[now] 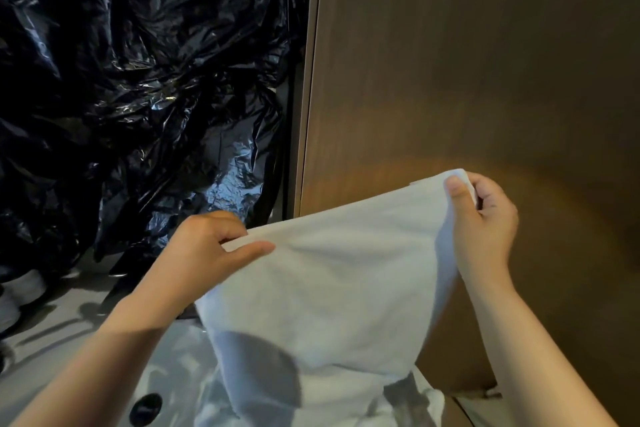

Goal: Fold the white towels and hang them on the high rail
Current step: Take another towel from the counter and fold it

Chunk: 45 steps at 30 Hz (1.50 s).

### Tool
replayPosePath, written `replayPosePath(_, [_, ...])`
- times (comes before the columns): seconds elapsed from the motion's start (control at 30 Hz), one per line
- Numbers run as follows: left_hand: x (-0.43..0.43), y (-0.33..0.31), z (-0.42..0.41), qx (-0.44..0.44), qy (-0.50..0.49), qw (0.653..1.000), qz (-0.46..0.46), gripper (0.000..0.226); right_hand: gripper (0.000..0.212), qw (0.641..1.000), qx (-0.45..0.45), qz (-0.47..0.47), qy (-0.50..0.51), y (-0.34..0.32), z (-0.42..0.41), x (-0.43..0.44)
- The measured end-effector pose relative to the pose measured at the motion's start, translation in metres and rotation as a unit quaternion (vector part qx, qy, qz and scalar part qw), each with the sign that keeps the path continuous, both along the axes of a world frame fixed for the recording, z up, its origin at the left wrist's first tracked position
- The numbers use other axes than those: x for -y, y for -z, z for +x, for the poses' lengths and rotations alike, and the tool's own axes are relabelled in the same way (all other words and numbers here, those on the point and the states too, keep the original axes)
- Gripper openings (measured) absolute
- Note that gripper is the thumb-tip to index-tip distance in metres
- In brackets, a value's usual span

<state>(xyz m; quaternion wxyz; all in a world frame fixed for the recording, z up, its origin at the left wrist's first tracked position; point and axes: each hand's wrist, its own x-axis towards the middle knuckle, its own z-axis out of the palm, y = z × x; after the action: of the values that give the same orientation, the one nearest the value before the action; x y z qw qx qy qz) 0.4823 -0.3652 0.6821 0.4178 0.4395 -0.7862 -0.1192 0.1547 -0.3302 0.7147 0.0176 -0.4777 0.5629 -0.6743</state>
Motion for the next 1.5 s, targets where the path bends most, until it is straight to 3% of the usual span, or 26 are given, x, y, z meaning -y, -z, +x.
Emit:
replayPosePath(0.17, [0.010, 0.023, 0.003, 0.031, -0.024, 0.998, 0.044, 0.039, 0.017, 1.000, 0.015, 0.021, 0.009, 0.013, -0.012, -0.003])
replayPosePath(0.37, [0.025, 0.040, 0.007, 0.017, -0.045, 0.995, 0.087, 0.017, 0.012, 0.997, 0.055, 0.045, 0.034, 0.028, -0.028, 0.005])
replayPosePath(0.5, [0.035, 0.041, 0.011, 0.052, -0.068, 0.992, 0.096, 0.015, 0.015, 0.993, 0.086, 0.060, 0.048, 0.035, -0.039, 0.010])
replayPosePath(0.87, [0.038, 0.055, 0.009, -0.193, -0.111, 0.947, 0.230, 0.016, 0.013, 0.989, 0.092, 0.095, 0.063, 0.052, -0.043, 0.016])
replayPosePath(1.0, [0.037, 0.055, 0.005, -0.166, -0.079, 0.950, 0.250, 0.009, 0.020, 0.985, 0.119, 0.103, 0.068, 0.057, -0.044, 0.020])
replayPosePath(1.17, [0.031, 0.056, 0.000, -0.198, -0.035, 0.940, 0.276, 0.025, 0.020, 0.974, 0.165, 0.141, 0.059, 0.064, -0.050, 0.021])
replayPosePath(1.33, [0.018, 0.056, -0.012, -0.270, 0.000, 0.917, 0.293, 0.039, 0.024, 0.974, 0.102, 0.186, 0.079, 0.074, -0.050, 0.017])
replayPosePath(1.5, [0.001, 0.037, -0.034, -0.311, -0.045, 0.923, 0.223, 0.024, 0.036, 0.963, -0.027, 0.254, 0.090, 0.080, -0.045, 0.003])
